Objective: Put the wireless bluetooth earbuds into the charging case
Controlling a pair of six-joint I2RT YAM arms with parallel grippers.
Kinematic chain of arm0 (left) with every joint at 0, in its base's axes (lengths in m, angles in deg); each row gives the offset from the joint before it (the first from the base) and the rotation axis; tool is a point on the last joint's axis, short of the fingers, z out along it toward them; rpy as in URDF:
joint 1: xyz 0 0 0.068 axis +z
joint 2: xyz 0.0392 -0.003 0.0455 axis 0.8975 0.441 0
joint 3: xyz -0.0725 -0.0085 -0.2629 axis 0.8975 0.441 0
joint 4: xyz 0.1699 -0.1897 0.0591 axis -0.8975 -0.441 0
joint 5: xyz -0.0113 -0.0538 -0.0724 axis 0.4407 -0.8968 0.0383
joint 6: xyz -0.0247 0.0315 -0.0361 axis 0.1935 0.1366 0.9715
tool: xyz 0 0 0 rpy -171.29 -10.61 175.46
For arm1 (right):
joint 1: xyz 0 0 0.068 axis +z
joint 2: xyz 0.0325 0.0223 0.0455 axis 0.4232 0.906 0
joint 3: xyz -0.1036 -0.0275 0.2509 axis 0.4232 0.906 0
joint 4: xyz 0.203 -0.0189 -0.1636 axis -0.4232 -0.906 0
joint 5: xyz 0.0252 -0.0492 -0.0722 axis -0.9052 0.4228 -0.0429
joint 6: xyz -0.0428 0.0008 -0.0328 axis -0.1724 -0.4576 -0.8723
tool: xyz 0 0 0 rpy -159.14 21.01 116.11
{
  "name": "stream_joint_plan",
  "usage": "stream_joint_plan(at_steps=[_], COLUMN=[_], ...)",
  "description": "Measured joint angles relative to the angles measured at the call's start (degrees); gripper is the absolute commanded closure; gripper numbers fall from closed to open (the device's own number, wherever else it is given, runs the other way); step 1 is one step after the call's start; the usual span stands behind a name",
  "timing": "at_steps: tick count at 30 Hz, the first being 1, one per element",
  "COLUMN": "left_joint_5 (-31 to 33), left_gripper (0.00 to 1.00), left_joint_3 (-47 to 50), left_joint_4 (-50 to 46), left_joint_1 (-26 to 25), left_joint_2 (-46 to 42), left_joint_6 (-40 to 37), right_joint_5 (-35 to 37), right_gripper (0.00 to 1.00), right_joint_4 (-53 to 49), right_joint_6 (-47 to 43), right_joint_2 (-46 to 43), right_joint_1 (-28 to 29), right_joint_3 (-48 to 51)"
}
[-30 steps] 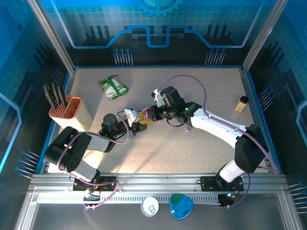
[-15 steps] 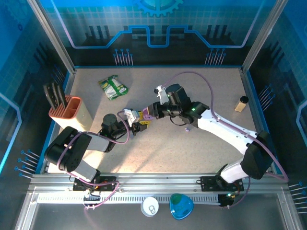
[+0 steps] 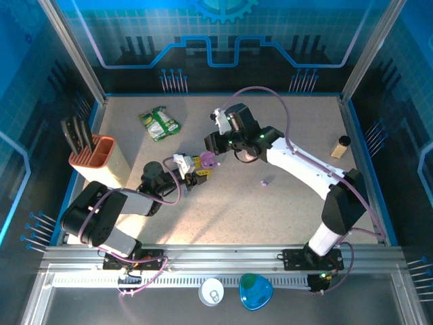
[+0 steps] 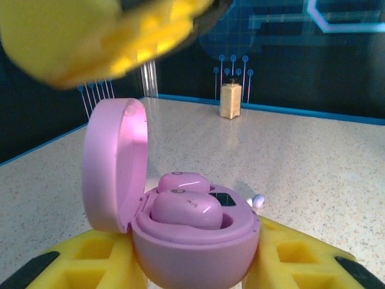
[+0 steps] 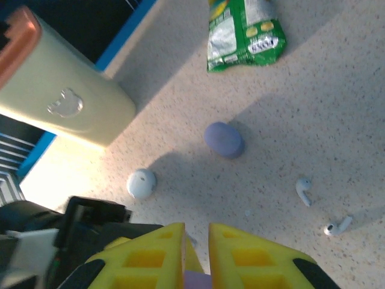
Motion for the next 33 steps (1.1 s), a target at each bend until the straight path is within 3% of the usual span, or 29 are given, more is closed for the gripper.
stream_joint_plan(at_steps=[12, 19, 23, 28, 33], left_joint_5=[0.5, 0.46, 0.2, -0.74, -1.53], left_gripper=[0.63, 0.63, 0.63, 0.63, 0.63], left_joint_3=[0.22, 0.22, -0.07, -2.01, -3.76], left_joint_4=[0.57, 4.07, 4.68, 4.76, 5.95], left_joint_1=[0.0, 0.0, 0.0, 0.0, 0.0], left_joint_2=[-0.63, -0.63, -0.66, -1.84, -2.78], left_joint_6=[2.97, 5.97, 7.28, 8.33, 9.29], right_joint_5=[-2.51, -3.93, -8.61, -16.74, -23.87], right_gripper=[0.78, 0.39, 0.26, 0.24, 0.3], right_joint_4=[-4.87, -1.66, 3.8, 12.31, 21.73], right_joint_6=[-2.8, 0.5, 5.51, 14.95, 24.37], right_joint_2=[-2.36, -11.72, -15.69, -16.61, -16.11], right_joint_1=[-0.24, -2.69, -5.68, -7.52, -8.24], right_joint_3=[1.44, 8.52, 14.14, 20.9, 25.49])
